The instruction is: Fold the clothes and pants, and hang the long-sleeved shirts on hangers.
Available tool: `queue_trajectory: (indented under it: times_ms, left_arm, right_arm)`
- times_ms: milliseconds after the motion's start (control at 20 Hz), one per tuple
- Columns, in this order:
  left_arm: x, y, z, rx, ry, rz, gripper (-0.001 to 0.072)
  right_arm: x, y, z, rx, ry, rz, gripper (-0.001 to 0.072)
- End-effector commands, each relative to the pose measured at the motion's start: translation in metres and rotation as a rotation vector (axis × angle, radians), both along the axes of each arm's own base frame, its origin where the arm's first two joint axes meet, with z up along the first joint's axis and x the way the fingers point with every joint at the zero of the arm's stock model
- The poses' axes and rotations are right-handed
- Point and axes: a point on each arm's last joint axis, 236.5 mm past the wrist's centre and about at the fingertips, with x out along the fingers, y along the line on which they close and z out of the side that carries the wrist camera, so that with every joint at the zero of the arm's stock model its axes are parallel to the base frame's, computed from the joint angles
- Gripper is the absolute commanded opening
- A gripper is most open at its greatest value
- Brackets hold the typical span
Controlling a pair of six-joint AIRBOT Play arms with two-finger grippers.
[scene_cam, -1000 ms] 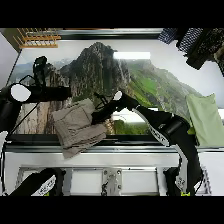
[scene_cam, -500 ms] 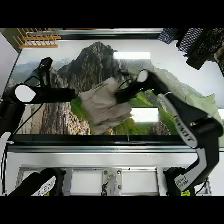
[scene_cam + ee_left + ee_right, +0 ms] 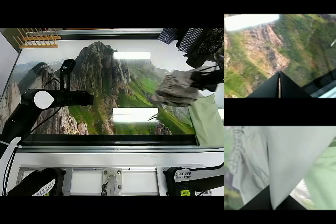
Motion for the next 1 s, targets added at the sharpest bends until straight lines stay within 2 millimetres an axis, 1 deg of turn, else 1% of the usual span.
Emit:
queue_trajectory:
  times_ms: [0, 150, 200, 300, 400, 500, 600, 650, 750, 850, 950]
  left_arm:
    - [-0.003, -0.008, 0.001, -0.003, -0.008, -0.017, 0.0004]
    - [-0.003, -0.008, 0.001, -0.006, -0.005, -0.012, 0.0005]
    - [-0.003, -0.008, 0.001, -0.006, -0.005, -0.012, 0.0005]
    - [-0.003, -0.008, 0.001, -0.006, -0.004, -0.012, 0.0005]
    - [-0.003, -0.008, 0.001, -0.006, -0.004, -0.012, 0.0005]
    - [-0.003, -0.008, 0.001, -0.005, -0.003, -0.013, 0.0004]
    - [-0.003, -0.008, 0.001, -0.005, -0.003, -0.013, 0.0005]
    - [-0.003, -0.007, 0.001, -0.004, -0.002, -0.013, 0.0005]
    - [-0.003, -0.007, 0.001, -0.004, -0.002, -0.013, 0.0005]
    - [-0.003, -0.007, 0.001, -0.003, -0.003, -0.014, 0.0004]
    - [-0.003, -0.007, 0.0, -0.003, -0.002, -0.014, 0.0005]
  right_arm:
    - [-0.023, -0.077, 0.035, -0.05, -0.099, -0.204, 0.0027]
    - [-0.026, -0.095, 0.069, -0.115, -0.191, -0.254, 0.0028]
    - [-0.029, -0.1, 0.077, -0.138, -0.201, -0.274, 0.0028]
    - [-0.036, -0.101, 0.085, -0.149, -0.203, -0.301, 0.0028]
    - [-0.046, -0.097, 0.084, -0.136, -0.176, -0.322, 0.0028]
    - [-0.062, -0.09, 0.074, -0.13, -0.117, -0.319, 0.0028]
    - [-0.085, -0.086, 0.058, -0.143, -0.037, -0.318, 0.0027]
    - [-0.098, -0.086, 0.05, -0.159, 0.007, -0.322, 0.0028]
    - [-0.132, -0.086, 0.031, -0.195, 0.115, -0.345, 0.0028]
    - [-0.162, -0.083, 0.012, -0.222, 0.202, -0.344, 0.0028]
    - [-0.185, -0.079, -0.007, -0.235, 0.267, -0.354, 0.0029]
